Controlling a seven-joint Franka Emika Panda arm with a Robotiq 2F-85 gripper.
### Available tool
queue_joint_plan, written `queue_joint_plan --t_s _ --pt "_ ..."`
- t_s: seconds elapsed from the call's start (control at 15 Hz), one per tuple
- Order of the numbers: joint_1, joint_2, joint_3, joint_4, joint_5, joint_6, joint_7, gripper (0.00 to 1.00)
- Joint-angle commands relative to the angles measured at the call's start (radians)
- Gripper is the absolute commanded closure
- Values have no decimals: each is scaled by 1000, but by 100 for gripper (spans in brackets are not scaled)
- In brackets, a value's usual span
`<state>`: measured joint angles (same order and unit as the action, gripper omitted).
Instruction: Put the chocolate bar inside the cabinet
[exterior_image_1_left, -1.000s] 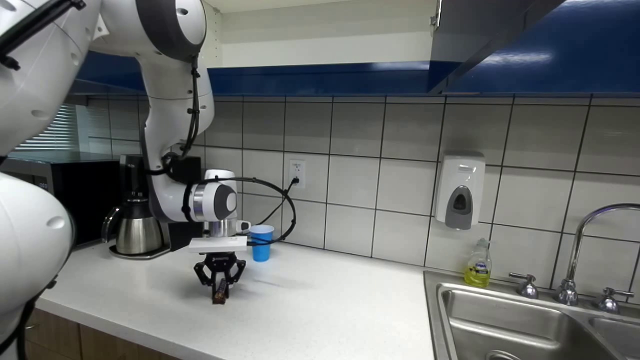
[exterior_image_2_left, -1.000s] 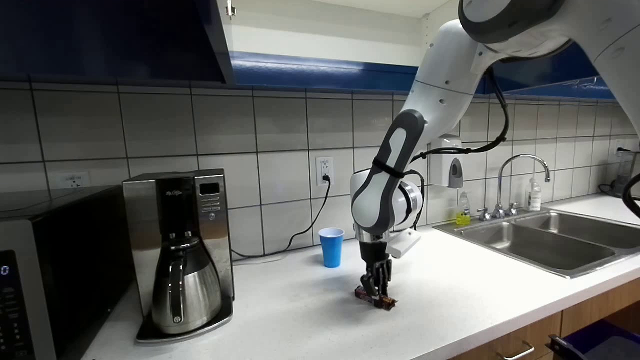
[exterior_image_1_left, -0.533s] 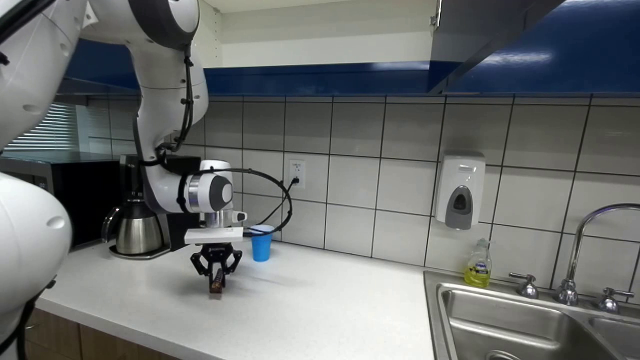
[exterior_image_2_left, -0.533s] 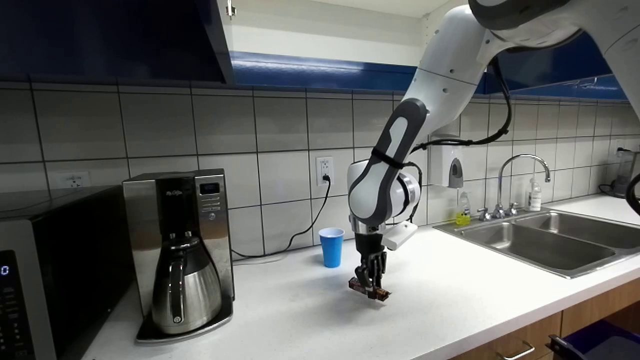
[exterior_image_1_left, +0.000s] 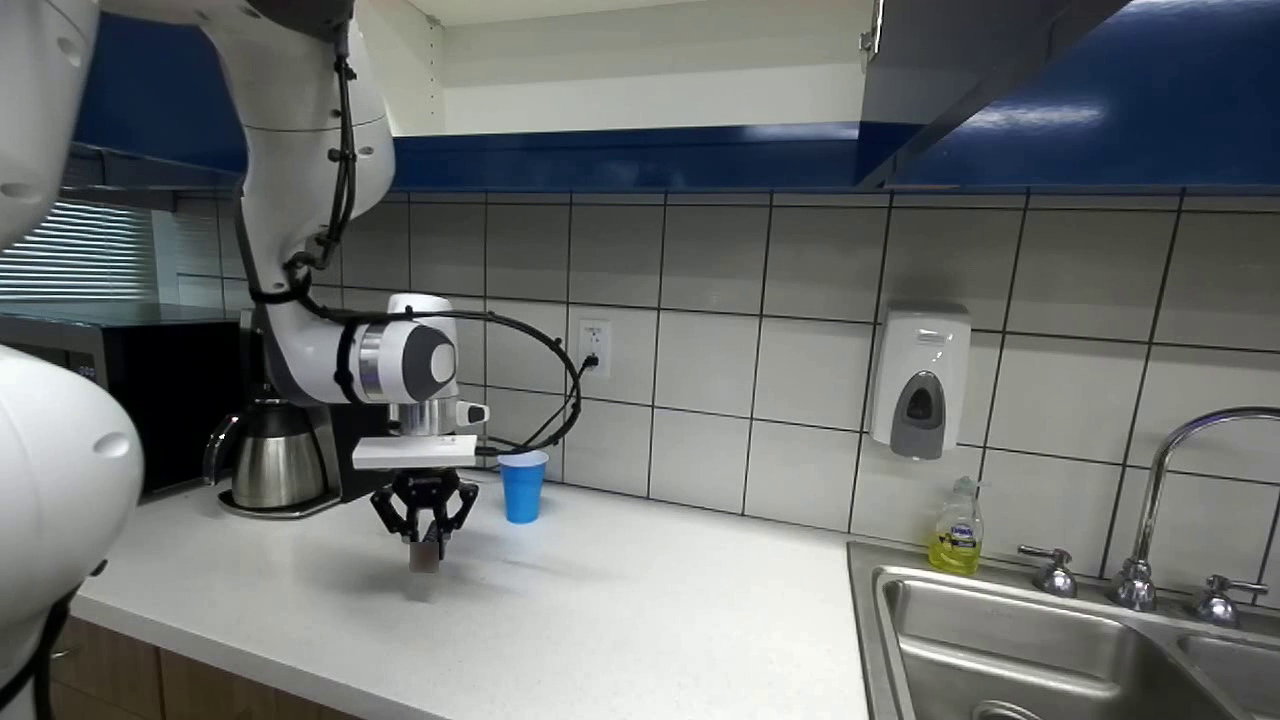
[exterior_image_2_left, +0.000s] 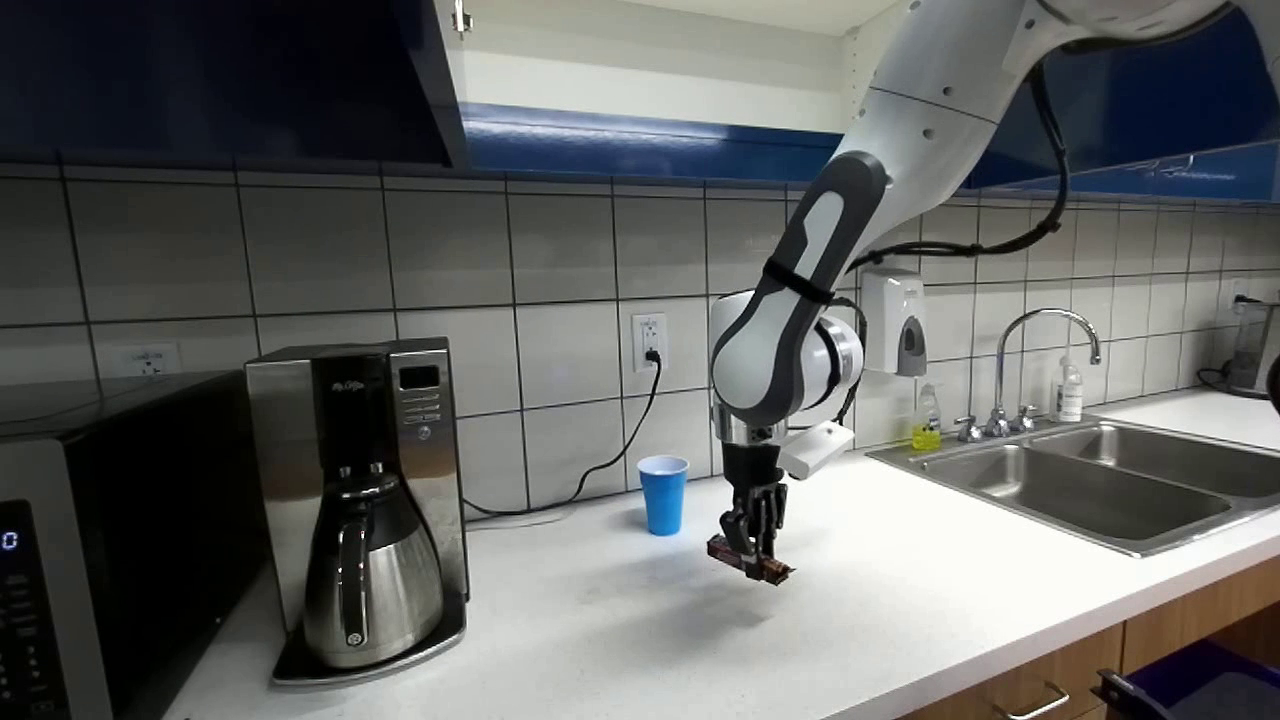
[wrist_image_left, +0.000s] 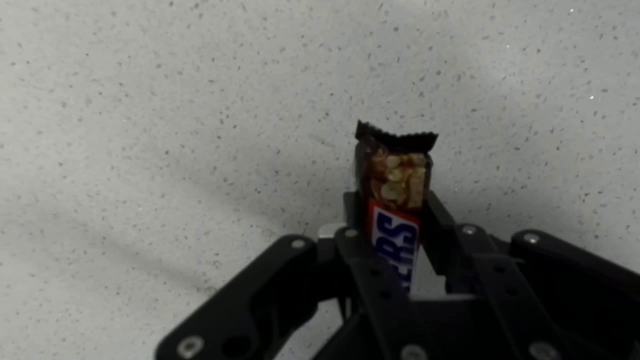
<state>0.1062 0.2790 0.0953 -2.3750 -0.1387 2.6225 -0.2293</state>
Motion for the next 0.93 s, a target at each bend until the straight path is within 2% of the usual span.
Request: queue_joint_plan --t_s 0.0,0.47,0.87 --pt "-16 -124 16 -120 38 20 24 92" --pt "-11 -342 11 -331 162 47 25 92" --pt "19 -593 5 -450 180 12 94 92"
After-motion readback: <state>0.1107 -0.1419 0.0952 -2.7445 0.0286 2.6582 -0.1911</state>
